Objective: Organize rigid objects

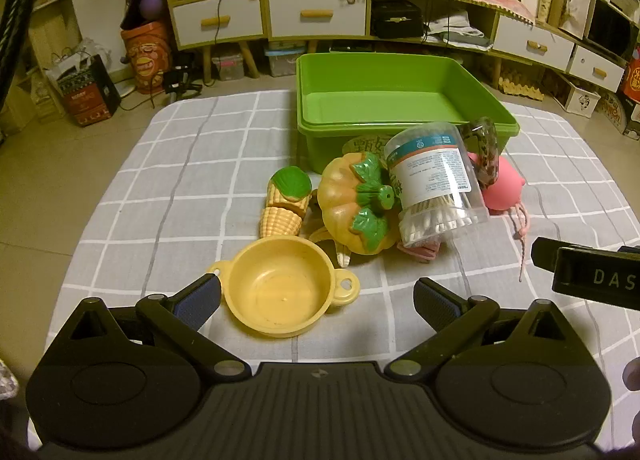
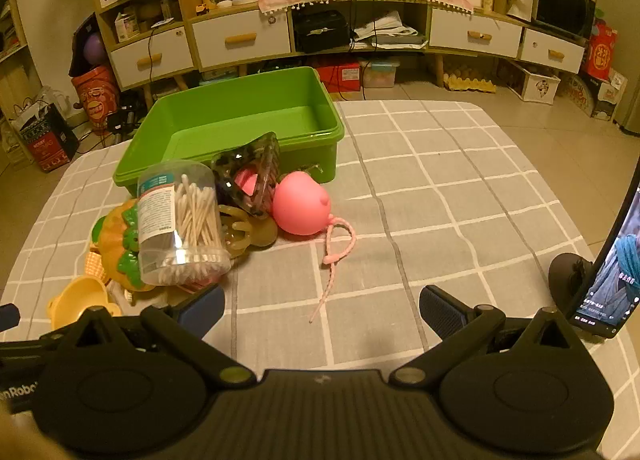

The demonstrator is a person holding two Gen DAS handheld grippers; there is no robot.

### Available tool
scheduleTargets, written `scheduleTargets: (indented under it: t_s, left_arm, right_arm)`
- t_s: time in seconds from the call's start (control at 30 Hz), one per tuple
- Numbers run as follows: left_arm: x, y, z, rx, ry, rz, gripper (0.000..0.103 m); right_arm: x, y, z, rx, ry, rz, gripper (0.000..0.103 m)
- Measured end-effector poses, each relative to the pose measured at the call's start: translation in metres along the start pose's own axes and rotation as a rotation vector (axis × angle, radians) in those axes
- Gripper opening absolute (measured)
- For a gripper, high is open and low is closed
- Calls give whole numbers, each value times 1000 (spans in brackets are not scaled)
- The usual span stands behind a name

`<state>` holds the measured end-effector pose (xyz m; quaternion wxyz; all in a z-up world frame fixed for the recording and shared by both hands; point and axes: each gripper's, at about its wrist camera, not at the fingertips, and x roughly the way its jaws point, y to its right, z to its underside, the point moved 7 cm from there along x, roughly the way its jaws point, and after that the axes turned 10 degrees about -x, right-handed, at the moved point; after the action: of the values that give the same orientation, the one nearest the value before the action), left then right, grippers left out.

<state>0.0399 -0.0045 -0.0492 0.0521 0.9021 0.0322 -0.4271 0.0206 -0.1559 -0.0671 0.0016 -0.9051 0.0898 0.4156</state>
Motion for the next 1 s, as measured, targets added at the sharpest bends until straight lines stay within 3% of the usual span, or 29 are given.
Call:
scheduleTargets:
  t_s: [1.0]
  left_arm:
    - [0, -2, 0, 2, 3, 2, 101]
  right_arm:
    - [4, 1, 5, 18, -29, -12, 78]
